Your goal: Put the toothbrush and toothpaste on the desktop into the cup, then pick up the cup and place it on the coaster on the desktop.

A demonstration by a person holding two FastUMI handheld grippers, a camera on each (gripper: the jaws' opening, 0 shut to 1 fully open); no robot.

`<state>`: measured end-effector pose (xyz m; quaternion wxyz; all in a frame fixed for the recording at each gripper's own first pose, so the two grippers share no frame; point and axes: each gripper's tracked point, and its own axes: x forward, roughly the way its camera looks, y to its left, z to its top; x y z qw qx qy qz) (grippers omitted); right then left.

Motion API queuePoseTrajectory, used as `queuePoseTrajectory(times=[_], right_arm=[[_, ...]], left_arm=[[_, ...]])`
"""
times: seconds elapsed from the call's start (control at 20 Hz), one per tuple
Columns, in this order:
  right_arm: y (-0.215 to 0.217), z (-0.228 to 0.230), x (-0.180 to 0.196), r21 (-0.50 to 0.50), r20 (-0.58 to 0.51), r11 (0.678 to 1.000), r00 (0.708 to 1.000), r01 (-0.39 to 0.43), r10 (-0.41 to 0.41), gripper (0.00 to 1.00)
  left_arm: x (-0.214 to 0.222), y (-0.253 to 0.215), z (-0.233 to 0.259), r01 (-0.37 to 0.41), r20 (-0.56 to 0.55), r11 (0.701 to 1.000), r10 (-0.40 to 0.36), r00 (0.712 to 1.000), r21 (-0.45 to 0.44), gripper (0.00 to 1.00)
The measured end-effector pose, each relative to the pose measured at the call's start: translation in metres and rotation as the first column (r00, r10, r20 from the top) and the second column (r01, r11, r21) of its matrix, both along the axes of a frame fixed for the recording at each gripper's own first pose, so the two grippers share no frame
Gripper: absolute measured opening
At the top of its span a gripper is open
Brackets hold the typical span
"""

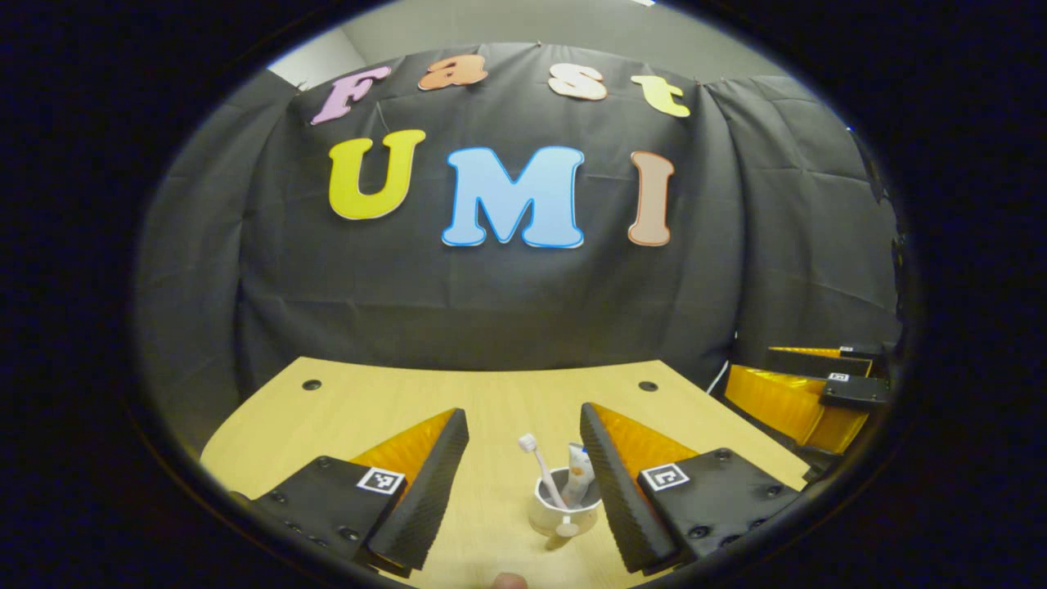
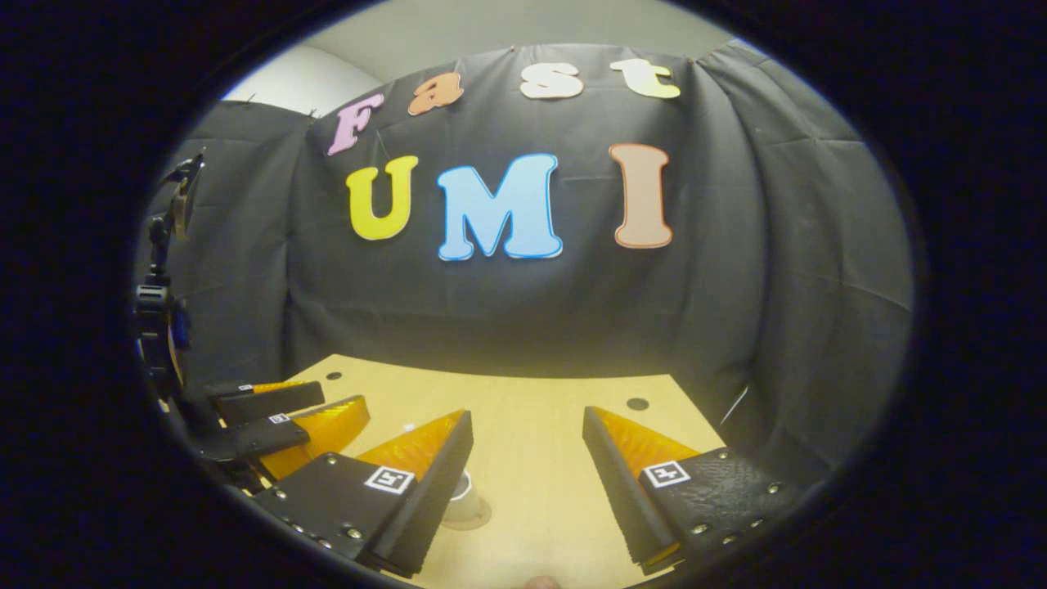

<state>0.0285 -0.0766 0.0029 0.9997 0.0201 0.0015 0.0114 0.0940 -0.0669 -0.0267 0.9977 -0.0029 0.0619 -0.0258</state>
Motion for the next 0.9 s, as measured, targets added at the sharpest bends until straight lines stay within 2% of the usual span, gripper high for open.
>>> queuePoseTrajectory(times=[0.25,0.35,0.4,0.65,0.9], right_arm=[[0.005,0.021,-0.005,-0.03,0.084,0.998,0.995,0.06,-0.058,0.87],[0.005,0.027,-0.006,-0.038,0.098,0.996,0.992,0.084,-0.079,0.87],[0.008,0.029,-0.008,-0.039,0.101,0.995,0.991,0.09,-0.086,0.9],[0.003,0.039,-0.014,-0.033,0.122,0.993,0.986,0.115,-0.11,0.91],[-0.016,0.04,-0.02,-0.042,0.144,0.993,0.984,0.109,-0.102,0.91]], left_arm=[[0.006,0.008,0.006,0.0,0.069,1.0,-0.002,0.998,0.026,0.89],[0.0,0.01,0.012,0.005,0.089,1.0,-0.007,0.996,0.025,0.9],[-0.002,0.015,0.019,0.008,0.095,1.0,-0.011,0.995,0.028,0.89],[-0.001,0.011,0.029,0.029,0.115,0.999,-0.031,0.993,0.022,0.89],[-0.006,0.007,0.038,-0.019,0.157,1.0,0.015,0.988,0.024,0.88]])
